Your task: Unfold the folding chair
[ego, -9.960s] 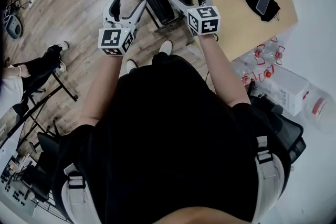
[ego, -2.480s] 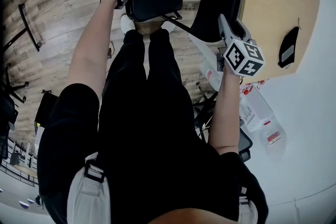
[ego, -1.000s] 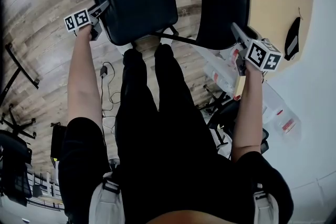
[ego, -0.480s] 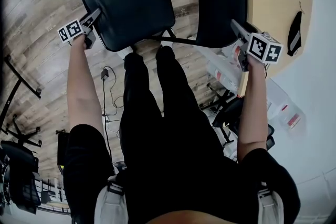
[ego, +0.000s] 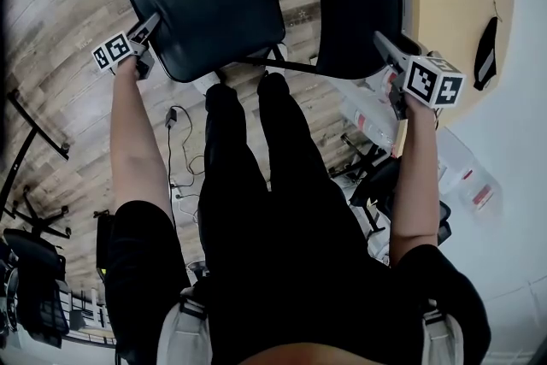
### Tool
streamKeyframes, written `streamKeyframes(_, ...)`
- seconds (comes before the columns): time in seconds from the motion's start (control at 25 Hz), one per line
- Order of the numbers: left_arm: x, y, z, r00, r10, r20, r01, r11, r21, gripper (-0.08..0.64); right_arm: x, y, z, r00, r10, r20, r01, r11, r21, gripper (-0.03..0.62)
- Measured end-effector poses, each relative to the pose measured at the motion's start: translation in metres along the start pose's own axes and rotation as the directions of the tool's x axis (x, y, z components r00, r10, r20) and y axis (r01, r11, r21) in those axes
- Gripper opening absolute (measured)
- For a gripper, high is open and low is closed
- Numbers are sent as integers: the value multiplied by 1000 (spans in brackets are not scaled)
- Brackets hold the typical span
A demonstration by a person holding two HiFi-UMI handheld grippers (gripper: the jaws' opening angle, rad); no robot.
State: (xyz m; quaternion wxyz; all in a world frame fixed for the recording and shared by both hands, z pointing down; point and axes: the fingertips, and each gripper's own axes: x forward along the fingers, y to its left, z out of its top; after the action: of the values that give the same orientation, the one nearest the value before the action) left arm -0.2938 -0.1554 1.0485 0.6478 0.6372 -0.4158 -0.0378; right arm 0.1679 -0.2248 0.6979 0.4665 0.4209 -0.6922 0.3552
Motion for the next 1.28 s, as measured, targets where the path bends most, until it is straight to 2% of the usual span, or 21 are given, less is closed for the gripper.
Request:
streamKeyframes(0.28,-4,16,3,999,14,39,-14,1000,0,287,2,19,-1,999,21,42,-21,1000,-1,179)
streamKeyframes(0.44,-10,28,1,997,65,48,-64,998,-20,299,4,34,-3,998,46,33,-45,999,-8,179)
streamKeyframes(0.56,-13,30,-1,994,94,51,-93,995,-28,302,3,36,-4,999,25,38,-24,999,-31,179)
streamKeyframes(0.72,-25,27,-2,978,181,99,-180,983,-19,322,-2,36,-4,998,1,65,3,999,-54,179)
streamKeyframes(0.84,-45,23,-8,965,243,96,-244,970,-3,334,-10,34,4,992,-19,127,26,998,-51,218)
streamKeyframes(1.04,-86,-30,-13,963,258,72,-264,960,91,334,-36,44,25,977,-27,212,40,998,-57,258)
streamKeyframes(1.28,-143,-134,10,969,233,83,-247,935,254,334,-82,66,57,940,4,341,30,995,-93,258)
